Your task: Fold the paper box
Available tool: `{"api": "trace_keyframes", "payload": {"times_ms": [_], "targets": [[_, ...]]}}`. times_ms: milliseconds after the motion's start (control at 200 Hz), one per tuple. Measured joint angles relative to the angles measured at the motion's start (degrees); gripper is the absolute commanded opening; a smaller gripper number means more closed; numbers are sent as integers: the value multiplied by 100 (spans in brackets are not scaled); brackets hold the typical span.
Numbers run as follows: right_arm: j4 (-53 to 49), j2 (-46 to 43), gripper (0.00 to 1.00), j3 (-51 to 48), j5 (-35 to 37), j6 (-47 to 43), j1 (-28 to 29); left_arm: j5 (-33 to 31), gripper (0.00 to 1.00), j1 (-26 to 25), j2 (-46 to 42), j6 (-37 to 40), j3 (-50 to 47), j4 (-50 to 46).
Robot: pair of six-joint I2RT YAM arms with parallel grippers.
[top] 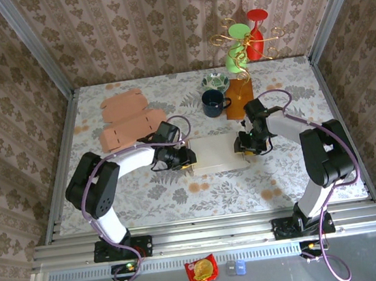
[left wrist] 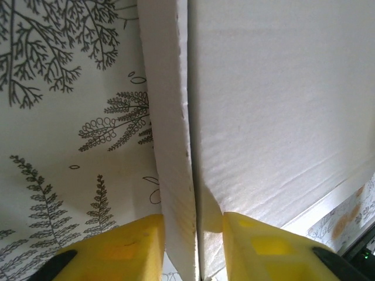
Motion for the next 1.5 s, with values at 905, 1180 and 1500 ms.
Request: {"api": "trace_keyframes", "payload": {"times_ms": [905,1180,1500], "targets": [[1567,-234,68,-721,-1598,136,-647,254,9,85,24,7,-225,492],[1672,-133,71,-721,-1646,146,-667,321,5,122,-15,44,-332,616],[1864,-133,78,-776,-1812,179,-667,358,4,203,-118,50,-568,883]]}}
